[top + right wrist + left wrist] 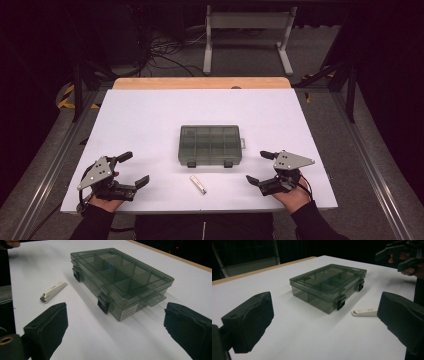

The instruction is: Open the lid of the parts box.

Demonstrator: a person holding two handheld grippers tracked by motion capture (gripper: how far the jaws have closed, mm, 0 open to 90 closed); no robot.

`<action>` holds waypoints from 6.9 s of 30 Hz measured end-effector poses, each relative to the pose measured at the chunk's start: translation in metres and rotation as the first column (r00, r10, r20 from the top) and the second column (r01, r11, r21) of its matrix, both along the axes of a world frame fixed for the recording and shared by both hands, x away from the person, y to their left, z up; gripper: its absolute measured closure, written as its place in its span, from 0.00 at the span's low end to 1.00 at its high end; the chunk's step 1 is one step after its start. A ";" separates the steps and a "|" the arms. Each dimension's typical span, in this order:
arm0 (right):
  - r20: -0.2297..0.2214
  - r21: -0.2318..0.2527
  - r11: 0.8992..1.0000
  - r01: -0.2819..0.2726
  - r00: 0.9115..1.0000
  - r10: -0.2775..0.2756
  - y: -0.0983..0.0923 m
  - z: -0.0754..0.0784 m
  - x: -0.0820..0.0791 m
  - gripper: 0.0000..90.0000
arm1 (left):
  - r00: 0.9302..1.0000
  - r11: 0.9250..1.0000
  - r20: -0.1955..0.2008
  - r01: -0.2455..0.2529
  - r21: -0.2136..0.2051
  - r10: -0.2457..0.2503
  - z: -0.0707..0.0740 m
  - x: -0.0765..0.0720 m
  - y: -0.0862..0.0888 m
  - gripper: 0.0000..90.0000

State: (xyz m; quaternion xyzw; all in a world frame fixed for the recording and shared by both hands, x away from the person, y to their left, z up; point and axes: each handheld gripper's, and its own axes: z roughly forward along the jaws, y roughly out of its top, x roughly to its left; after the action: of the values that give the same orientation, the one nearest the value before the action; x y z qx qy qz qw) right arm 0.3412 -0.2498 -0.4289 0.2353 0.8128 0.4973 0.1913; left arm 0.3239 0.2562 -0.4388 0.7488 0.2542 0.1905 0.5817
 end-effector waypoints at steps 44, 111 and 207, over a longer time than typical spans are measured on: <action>0.002 0.036 0.999 -0.004 1.000 0.004 0.008 0.003 0.021 0.06 | 0.999 0.999 -0.035 0.038 0.021 -0.037 0.006 0.030 -0.032 0.03; -0.120 -0.084 0.996 -0.024 0.993 0.014 0.023 -0.011 0.052 0.45 | 0.963 0.954 -0.233 0.190 0.231 -0.135 -0.015 0.084 -0.079 0.43; -0.101 0.009 1.000 -0.025 0.995 0.026 0.014 -0.005 0.049 0.94 | 0.965 0.975 -0.182 0.207 0.075 -0.190 -0.011 0.078 -0.075 1.00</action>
State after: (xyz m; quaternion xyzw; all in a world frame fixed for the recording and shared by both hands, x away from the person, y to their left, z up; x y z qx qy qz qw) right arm 0.3901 -0.2359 -0.4343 0.2506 0.8226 0.4902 0.1425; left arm 0.4019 0.1812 -0.4497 0.8108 0.2184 0.0767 0.5376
